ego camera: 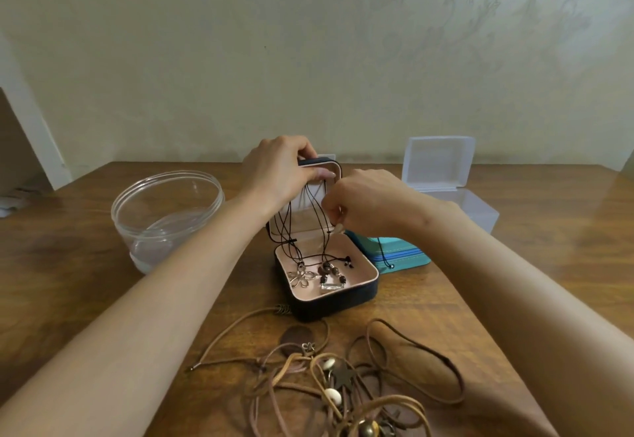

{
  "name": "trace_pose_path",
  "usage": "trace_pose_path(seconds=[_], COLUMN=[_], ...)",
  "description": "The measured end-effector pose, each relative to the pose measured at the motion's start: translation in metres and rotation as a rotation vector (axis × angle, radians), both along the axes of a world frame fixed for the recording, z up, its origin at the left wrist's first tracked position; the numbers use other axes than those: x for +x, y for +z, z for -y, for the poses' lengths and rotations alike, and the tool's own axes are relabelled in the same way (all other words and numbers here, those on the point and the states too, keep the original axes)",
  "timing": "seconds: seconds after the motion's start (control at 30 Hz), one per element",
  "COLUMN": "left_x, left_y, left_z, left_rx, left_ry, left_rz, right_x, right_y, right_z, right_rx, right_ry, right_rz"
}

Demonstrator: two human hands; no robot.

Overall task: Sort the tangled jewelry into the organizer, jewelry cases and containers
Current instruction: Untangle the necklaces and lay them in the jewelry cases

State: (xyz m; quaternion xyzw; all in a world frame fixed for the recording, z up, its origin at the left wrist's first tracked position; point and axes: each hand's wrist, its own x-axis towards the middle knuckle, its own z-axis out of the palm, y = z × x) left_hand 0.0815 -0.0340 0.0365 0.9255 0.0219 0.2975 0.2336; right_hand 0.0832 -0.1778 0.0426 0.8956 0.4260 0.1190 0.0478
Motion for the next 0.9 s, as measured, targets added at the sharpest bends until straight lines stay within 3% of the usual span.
trace_pose_path(seconds=[0.23,0.43,0.7,0.9], left_x=[-0.001,0.000,0.000,-0.002], left_y=[0.001,0.001,0.000,0.003], left_z=[0.000,0.000,-0.001,-0.002], left_rx=[0.016,0.024,0.020,0.038], left_ry=[-0.018,-0.010,-0.012,0.001], left_rz=[-0.016,-0.017,-0.019,-0.013], right_x=[-0.001,-0.004,-0.007,-0.010], right_y=[0.011,0.016,0.009,0.022], right_z=[0.003,0.002,-0.005,-0.002], right_rx=[-0.092,-0.035,-0.052,0.303], right_ry=[-0.069,-0.046,0.005,0.110], right_rz=[-0.214,-0.392,-0.380,-0.530])
